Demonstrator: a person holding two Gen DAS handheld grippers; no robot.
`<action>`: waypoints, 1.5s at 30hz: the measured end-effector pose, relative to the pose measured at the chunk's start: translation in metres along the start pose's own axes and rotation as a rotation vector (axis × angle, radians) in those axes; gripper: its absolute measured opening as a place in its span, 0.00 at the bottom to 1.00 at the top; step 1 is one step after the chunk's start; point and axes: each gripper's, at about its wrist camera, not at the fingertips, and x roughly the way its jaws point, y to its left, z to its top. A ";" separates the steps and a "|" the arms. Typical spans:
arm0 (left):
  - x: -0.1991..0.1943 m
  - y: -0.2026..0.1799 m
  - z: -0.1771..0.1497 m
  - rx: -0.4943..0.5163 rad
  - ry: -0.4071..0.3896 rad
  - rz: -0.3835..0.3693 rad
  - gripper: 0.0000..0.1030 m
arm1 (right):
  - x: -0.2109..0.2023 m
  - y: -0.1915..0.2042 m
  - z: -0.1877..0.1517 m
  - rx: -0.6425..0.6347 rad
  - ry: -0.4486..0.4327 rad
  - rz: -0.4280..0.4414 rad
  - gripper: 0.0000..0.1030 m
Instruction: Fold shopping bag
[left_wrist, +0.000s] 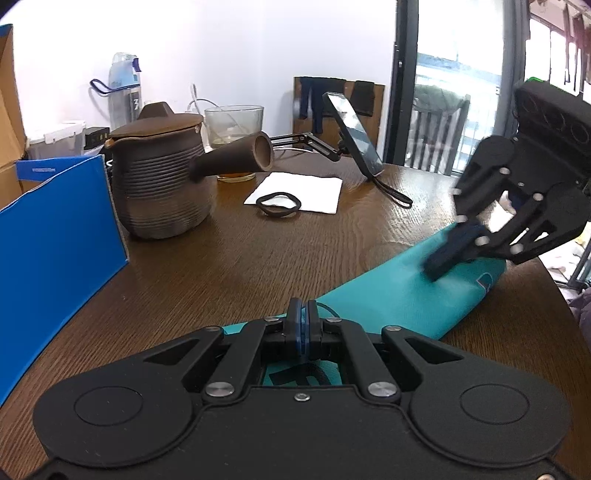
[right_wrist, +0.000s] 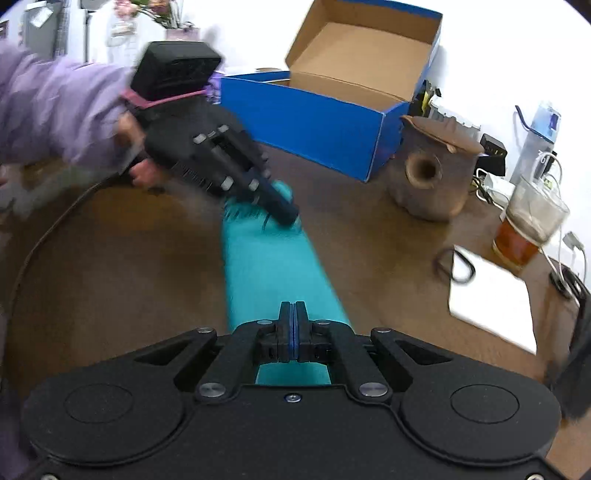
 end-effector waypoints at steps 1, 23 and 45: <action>-0.002 -0.005 0.001 0.006 0.004 0.027 0.04 | 0.008 0.003 0.005 0.020 0.005 -0.017 0.00; -0.011 -0.062 -0.009 -0.037 0.019 0.466 0.03 | 0.004 0.017 -0.008 0.112 -0.006 -0.093 0.00; -0.011 -0.057 -0.007 -0.047 0.042 0.424 0.03 | -0.054 0.033 -0.073 0.166 -0.112 -0.164 0.00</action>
